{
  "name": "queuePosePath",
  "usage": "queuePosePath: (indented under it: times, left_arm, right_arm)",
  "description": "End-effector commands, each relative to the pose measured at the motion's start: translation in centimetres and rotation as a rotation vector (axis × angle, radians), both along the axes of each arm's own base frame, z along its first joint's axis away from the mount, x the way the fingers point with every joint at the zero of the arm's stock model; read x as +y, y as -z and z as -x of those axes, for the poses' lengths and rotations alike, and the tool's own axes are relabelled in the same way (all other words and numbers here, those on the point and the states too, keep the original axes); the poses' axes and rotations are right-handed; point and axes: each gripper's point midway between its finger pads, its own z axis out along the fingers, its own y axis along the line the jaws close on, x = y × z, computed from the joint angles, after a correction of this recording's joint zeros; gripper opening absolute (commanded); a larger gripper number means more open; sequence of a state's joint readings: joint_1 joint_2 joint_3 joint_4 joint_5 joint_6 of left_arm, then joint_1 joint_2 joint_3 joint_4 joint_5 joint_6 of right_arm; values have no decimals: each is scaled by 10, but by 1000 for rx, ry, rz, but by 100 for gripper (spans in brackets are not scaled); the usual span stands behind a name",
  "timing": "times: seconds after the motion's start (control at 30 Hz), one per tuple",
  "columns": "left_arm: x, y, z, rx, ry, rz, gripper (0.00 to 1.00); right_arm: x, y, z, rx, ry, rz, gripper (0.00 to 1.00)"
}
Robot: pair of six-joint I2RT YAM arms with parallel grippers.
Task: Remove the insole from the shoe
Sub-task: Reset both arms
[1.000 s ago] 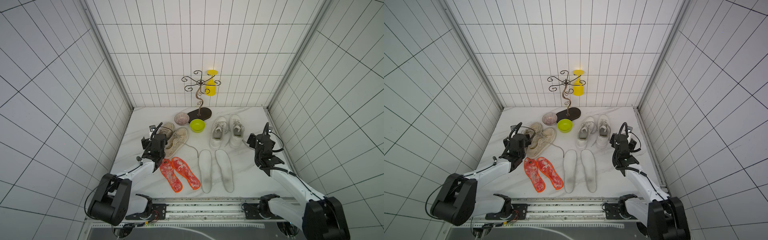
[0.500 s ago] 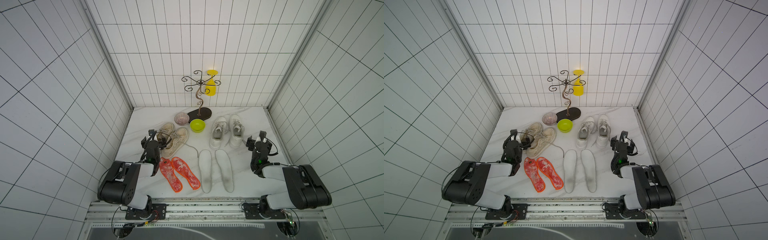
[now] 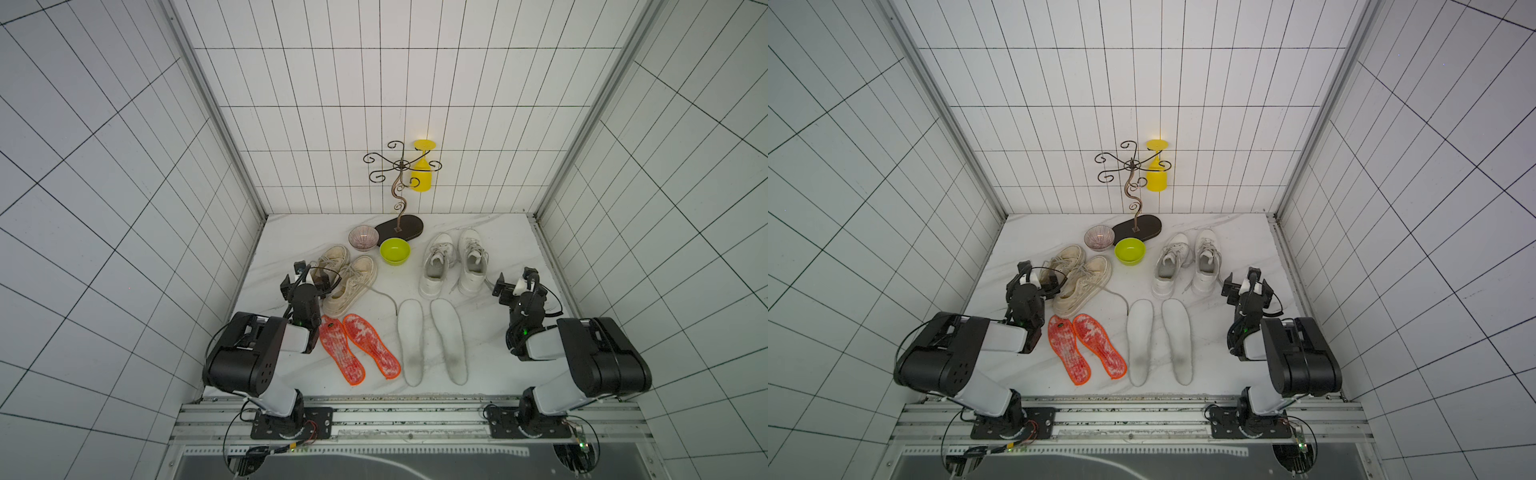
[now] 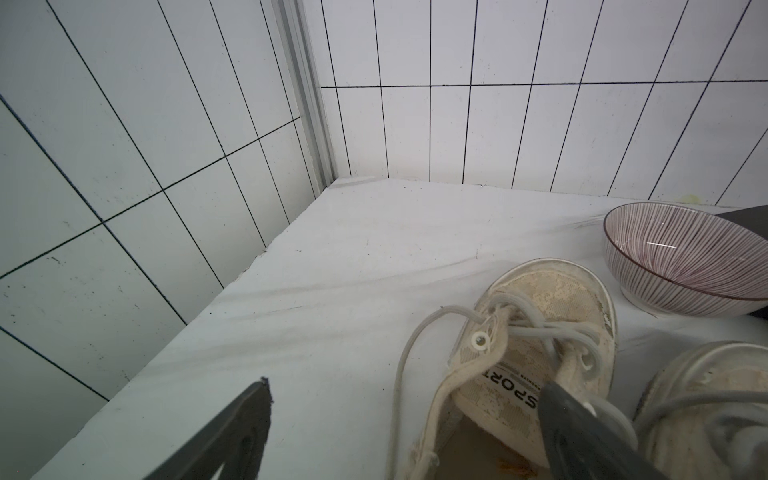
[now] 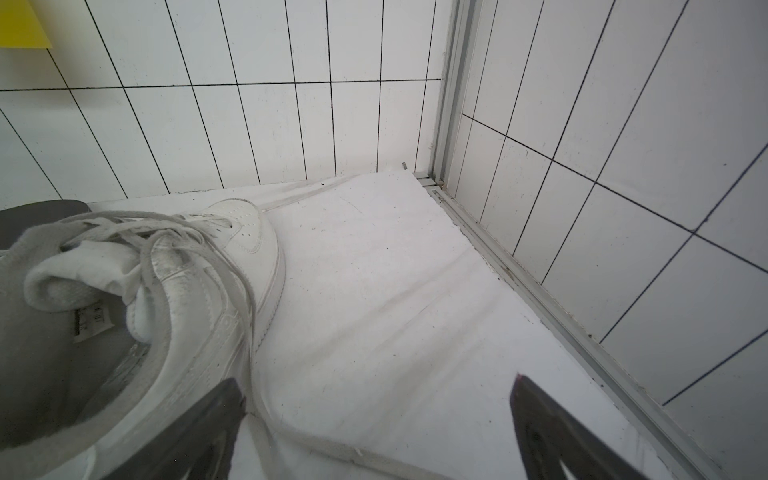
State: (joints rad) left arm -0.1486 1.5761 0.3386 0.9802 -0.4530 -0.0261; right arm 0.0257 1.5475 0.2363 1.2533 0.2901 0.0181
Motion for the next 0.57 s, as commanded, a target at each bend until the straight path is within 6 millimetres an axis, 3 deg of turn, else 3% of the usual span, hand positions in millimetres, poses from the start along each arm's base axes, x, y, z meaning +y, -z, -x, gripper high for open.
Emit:
queuePosePath:
  times: [0.0,0.53]
  left_arm:
    - [5,-12,-3,-37,-29,5,98]
    - [5,-11,-3,-35,-28,4,98]
  right_arm:
    - [-6,-10,2,-48,22,-6,100]
    - [-8,-9,0,-47,6,-21,100]
